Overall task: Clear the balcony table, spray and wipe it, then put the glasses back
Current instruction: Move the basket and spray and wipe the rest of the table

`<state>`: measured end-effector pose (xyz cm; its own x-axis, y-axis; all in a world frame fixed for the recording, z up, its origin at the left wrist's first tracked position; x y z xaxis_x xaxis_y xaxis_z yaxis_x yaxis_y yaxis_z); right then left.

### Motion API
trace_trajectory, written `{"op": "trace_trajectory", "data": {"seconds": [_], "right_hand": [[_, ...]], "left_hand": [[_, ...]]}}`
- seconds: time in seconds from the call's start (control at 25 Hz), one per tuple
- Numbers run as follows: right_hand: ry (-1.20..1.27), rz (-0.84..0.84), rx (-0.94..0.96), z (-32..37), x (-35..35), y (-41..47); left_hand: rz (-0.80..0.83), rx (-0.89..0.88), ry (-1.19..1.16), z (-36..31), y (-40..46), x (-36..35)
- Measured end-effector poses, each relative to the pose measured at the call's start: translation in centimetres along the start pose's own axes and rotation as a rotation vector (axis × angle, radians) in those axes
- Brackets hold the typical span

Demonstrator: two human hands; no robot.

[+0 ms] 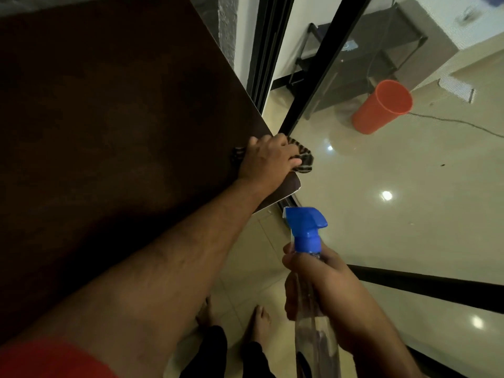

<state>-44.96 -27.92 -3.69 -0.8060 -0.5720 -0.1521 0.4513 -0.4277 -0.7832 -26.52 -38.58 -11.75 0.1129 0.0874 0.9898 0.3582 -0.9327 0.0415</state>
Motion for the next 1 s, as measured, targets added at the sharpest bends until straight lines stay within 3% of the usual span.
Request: {"op": "trace_trajectory", "data": {"seconds": [0.28, 0.4, 0.52, 0.76, 1.0], "right_hand": [[-0.062, 0.056, -0.031, -0.1, -0.6, 0.2], [-0.065, 0.109, -0.064, -0.3, -0.8, 0.5], [-0.057, 0.147, -0.075, -0.2, -0.7, 0.8], [-0.134, 0.237, -0.014, 0.3, -2.1, 1.9], [-0.158, 0.340, -0.022, -0.2, -4.0, 1.5]], "left_hand": [[-0.015, -0.327, -0.087, -0.9, -7.5, 0.6], [0.023, -0.359, -0.090, 0.1, -9.4, 0.7], [0.041, -0.238, -0.113, 3.8, -10.2, 1.6], [-0.048, 0.314, 0.009, 16.6, -9.5, 3.4], [-0.024, 0.465, 0.015, 12.2, -14.4, 2.4]]}}
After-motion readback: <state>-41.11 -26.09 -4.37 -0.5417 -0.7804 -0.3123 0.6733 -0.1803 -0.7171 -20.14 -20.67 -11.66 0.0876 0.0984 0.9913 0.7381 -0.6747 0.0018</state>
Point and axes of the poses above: each hand's wrist, its own y-axis towards the middle knuckle, its own x-axis out of the back of the hand, z = x × y, the point moved 6 cm from there along y, towards the middle knuckle, and after that the axes turned 13 degrees about y, right-handed, at the moved point
